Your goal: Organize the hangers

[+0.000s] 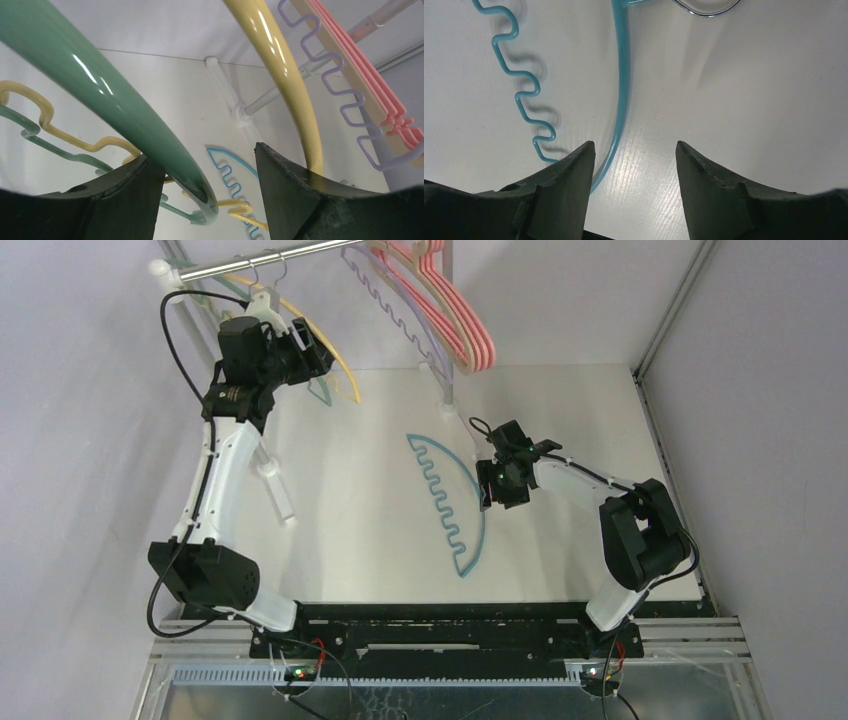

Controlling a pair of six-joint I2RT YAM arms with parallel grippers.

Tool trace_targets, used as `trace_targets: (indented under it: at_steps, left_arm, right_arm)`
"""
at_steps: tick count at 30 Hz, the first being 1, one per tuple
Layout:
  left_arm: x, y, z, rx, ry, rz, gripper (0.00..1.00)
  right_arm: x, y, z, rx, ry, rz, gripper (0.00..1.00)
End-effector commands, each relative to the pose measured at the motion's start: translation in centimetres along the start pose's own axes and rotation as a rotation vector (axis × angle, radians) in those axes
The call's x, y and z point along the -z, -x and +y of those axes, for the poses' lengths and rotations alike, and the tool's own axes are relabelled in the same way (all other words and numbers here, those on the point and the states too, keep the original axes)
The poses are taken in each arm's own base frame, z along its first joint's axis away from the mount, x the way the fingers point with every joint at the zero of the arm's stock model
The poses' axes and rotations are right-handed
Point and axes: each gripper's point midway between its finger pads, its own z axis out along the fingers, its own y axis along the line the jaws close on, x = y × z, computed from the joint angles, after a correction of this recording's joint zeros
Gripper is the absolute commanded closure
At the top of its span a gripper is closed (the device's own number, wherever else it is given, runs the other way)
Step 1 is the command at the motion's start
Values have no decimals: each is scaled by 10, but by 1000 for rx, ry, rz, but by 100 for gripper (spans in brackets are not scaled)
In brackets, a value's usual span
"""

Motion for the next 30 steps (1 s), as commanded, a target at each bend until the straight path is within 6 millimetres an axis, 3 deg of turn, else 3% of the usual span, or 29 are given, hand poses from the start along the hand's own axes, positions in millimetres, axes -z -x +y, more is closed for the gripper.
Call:
trace_targets:
  at_steps: [1,4,7,16,19,21,25,30]
  left_arm:
    - [10,-4,4,7,-3,9,29]
    - [11,-4,2,6,-18,0,28]
    - [8,-8,3,13,-26,20,28]
    - [10,-10,-6,16,-87,40,28]
    - [12,-13,-9,20,-97,50,29]
    - [13,-13,-10,22,-101,52,29]
    - [16,-16,-16,22,-138,70,29]
    - [18,-21,-21,19,-168,98,29]
  right_arm:
    - [9,14,5,22,1,-70,32]
    - [17,15,13,47,22,-90,32]
    - [42,22,39,145,69,-183,33]
    - [163,40,168,522,428,-465,32]
    - [199,69,199,598,447,-613,27]
    - [210,96,210,600,434,-676,27]
    - [218,148,232,590,469,-742,28]
    - [224,184,270,602,584,-772,31]
